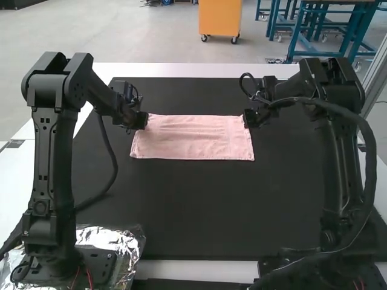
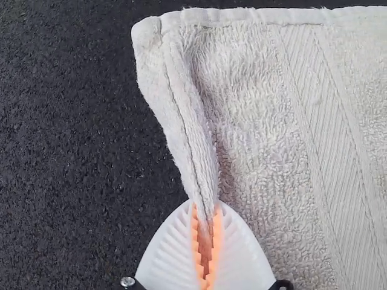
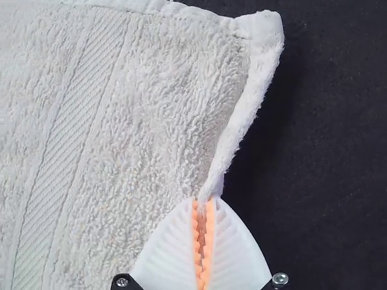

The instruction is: Fold the towel.

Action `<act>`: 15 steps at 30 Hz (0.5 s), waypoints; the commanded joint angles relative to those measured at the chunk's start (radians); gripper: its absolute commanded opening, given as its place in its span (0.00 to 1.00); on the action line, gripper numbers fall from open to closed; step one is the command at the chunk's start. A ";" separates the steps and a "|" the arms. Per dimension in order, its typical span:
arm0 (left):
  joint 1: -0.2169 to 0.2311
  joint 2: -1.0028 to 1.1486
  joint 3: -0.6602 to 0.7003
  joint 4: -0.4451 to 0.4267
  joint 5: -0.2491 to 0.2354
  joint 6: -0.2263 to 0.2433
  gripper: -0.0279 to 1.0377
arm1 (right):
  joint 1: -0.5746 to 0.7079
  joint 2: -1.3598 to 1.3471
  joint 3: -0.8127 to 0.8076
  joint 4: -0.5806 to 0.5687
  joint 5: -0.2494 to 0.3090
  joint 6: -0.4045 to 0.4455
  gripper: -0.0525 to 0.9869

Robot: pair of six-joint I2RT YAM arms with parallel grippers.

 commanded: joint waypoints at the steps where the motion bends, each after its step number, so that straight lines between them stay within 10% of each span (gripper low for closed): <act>1: 0.020 -0.059 0.031 -0.009 0.001 0.010 0.05 | 0.011 -0.066 0.007 -0.014 -0.071 0.025 0.03; 15: 0.045 -0.200 -0.020 -0.087 0.059 0.013 0.05 | -0.021 -0.200 -0.043 -0.106 -0.139 0.038 0.03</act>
